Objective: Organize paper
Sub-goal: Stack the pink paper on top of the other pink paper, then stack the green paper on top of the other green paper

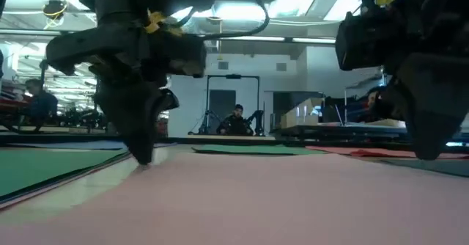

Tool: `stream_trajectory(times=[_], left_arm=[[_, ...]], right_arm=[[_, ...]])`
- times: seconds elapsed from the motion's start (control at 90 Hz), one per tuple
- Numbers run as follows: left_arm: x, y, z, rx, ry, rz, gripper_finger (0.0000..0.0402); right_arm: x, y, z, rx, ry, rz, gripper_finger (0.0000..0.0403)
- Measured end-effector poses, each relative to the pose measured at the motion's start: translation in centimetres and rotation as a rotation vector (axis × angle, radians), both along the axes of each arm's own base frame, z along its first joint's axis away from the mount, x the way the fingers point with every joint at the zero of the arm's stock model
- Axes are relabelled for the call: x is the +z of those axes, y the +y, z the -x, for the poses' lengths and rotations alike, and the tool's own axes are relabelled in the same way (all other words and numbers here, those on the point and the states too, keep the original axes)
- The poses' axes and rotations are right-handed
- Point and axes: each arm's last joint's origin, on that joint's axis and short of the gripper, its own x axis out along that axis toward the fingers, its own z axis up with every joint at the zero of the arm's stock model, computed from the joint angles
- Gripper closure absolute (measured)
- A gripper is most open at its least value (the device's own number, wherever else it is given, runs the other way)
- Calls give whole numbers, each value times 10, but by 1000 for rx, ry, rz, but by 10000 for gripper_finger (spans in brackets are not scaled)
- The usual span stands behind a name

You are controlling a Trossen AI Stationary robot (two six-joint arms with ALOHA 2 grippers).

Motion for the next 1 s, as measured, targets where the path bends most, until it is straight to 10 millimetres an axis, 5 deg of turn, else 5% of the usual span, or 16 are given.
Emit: stream_trajectory(times=[0.322, 0.611, 1.0], left_arm=[[28, 10, 21, -9, 171, -167, 402], [58, 28, 27, -62, 77, -201, 402], [36, 68, 36, -41, 122, -71, 400]], right_arm=[[1, 0, -1, 12, -11, 14, 403], [1, 0, -1, 11, -19, 18, 403], [1, 0, -1, 18, -22, 21, 403]])
